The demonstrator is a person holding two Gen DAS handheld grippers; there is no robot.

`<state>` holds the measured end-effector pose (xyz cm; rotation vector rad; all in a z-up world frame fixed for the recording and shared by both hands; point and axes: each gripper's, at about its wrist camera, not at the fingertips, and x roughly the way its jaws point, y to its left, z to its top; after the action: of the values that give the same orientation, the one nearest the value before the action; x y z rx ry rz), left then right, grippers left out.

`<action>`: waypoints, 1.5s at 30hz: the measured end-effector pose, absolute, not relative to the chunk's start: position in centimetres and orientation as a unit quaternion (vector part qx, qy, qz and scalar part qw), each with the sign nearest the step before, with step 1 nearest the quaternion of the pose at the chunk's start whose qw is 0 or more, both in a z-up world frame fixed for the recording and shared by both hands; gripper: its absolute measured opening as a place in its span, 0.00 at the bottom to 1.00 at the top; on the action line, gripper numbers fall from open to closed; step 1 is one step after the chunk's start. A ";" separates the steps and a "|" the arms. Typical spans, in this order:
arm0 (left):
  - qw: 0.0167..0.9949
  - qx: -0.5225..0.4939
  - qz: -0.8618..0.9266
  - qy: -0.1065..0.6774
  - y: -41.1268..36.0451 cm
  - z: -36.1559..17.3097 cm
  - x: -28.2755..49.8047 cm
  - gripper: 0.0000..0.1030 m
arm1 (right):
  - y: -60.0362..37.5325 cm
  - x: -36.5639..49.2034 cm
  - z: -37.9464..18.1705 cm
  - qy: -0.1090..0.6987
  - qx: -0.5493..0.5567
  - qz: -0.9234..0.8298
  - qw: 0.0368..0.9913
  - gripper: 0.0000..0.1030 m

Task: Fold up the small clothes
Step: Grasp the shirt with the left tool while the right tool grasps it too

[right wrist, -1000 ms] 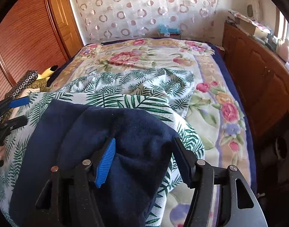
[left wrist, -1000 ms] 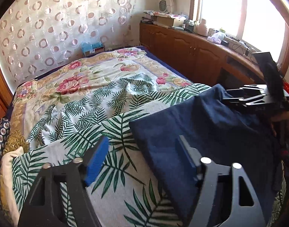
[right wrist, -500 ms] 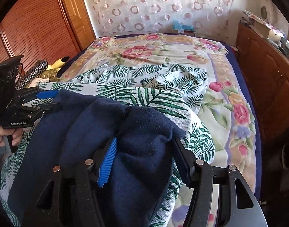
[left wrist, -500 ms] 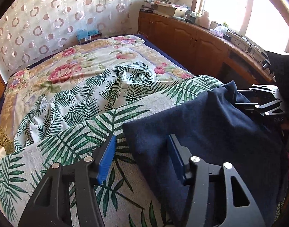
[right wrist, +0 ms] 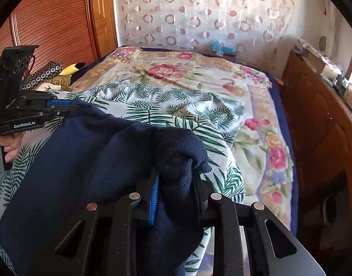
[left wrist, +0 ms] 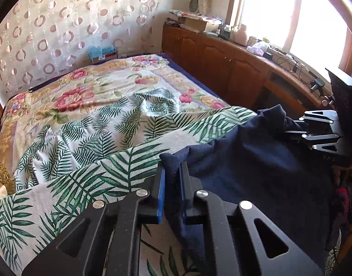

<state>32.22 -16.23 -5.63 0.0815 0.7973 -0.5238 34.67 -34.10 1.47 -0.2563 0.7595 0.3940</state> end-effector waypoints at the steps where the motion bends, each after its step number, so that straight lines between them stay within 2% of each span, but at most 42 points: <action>1: 0.889 0.037 -0.256 0.377 -16.3 -5.2 31.8 0.09 | -33.9 34.3 1.6 0.360 -0.127 0.190 0.904 0.22; 13: 0.914 -0.006 -0.300 0.272 -14.2 3.4 24.0 0.06 | -33.6 25.6 6.5 0.262 -0.128 0.184 0.939 0.19; 23: 0.935 -0.025 -0.313 0.165 -10.4 12.8 13.5 0.06 | -33.4 14.0 13.4 0.161 -0.131 0.192 0.959 0.18; 32: 0.953 -0.011 -0.288 0.091 -5.8 18.0 4.0 0.06 | -30.9 2.6 17.6 0.087 -0.149 0.223 0.959 0.17; 38: 0.963 -0.009 -0.253 0.096 -1.6 18.2 3.5 0.06 | -29.9 0.1 18.2 0.085 -0.154 0.277 0.945 0.17; 43: 0.969 -0.011 -0.199 0.148 0.6 13.6 9.5 0.06 | -29.0 6.9 15.8 0.131 -0.157 0.293 0.934 0.18; 45: 0.968 0.021 -0.168 0.184 0.5 10.5 13.3 0.08 | -27.9 11.0 13.4 0.167 -0.165 0.279 0.931 0.22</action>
<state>13.27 0.52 10.50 0.0423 0.3717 -0.3391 11.00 -27.91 13.45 -0.3381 0.3412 0.5716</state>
